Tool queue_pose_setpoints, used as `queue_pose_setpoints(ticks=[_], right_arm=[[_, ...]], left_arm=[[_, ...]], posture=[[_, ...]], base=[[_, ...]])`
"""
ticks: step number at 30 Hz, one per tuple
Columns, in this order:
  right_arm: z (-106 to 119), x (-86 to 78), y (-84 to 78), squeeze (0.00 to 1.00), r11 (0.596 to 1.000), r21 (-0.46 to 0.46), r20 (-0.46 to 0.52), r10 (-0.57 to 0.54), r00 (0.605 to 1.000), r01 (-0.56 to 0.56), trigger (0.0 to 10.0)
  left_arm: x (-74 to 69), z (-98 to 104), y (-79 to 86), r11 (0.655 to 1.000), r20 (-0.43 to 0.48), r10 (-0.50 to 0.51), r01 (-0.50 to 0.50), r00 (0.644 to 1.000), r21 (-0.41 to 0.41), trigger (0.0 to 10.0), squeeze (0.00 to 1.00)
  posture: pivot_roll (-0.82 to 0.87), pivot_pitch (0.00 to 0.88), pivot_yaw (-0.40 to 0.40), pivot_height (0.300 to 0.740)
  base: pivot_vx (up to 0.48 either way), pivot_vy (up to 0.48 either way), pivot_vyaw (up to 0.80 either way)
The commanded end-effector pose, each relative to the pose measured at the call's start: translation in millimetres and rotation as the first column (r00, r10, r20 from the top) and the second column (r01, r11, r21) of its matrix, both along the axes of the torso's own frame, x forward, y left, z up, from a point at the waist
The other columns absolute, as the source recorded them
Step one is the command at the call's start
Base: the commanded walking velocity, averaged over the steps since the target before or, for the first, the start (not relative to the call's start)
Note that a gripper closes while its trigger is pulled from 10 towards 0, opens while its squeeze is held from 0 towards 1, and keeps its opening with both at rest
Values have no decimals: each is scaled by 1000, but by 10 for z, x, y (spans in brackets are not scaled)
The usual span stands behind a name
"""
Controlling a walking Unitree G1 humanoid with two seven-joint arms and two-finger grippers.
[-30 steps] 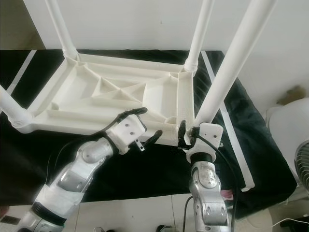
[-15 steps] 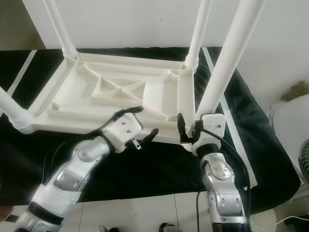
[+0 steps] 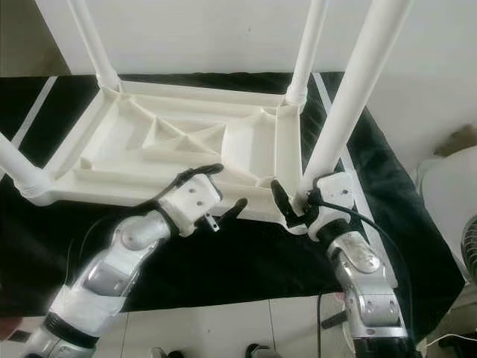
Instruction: Building children table
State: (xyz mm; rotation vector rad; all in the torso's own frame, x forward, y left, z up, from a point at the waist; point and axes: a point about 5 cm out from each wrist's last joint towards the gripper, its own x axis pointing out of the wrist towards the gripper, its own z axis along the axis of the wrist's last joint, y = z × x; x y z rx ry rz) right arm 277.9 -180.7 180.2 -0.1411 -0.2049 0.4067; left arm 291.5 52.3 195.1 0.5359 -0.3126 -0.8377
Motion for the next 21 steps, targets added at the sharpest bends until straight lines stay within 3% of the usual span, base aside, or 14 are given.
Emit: queue_pose_setpoints(ticks=[1, 12, 13, 14, 18, 21], right_arm=[[-59, -15, -30, 0, 1000, -22, -16, 21, 1000, -21, 0], [-89, -32, -69, 0, 1000, -24, -32, 13, 999, -14, 0], [-96, -35, -71, 0, 1000, -11, -39, -5, 999, 5, 3098], [-102, -44, -62, 0, 999, 4, -42, -31, 999, 32, 10000], [-112, -77, 5, 0, 992, 75, -59, -100, 993, 104, 10000], [-117, -77, 51, 0, 982, 79, -59, -166, 984, 170, 10000]], left_arm=[[-38, -36, -20, 1000, -9, -17, 17, 1000, 15, 10000, 0], [-51, -25, -15, 1000, -11, -24, 24, 1000, 15, 10000, 0], [-56, -28, -20, 1000, -11, -26, 26, 1000, 15, 10000, 0], [-62, -34, -27, 1000, -13, -27, 27, 1000, 15, 10000, 0], [-74, -51, -40, 1000, -15, -25, 25, 1000, 12, 10000, 0], [-79, -60, -46, 1000, -18, -23, 23, 1000, 9, 10000, 0]], posture=[[-144, 179, 6, 740], [-143, 175, 3, 740], [-143, 174, 1, 740], [-143, 172, -2, 740], [-143, 172, -7, 740], [-143, 171, -11, 740]], base=[[0, 0, 0], [0, 0, 0], [0, 0, 0], [0, 0, 0], [0, 0, 0], [0, 0, 0]])
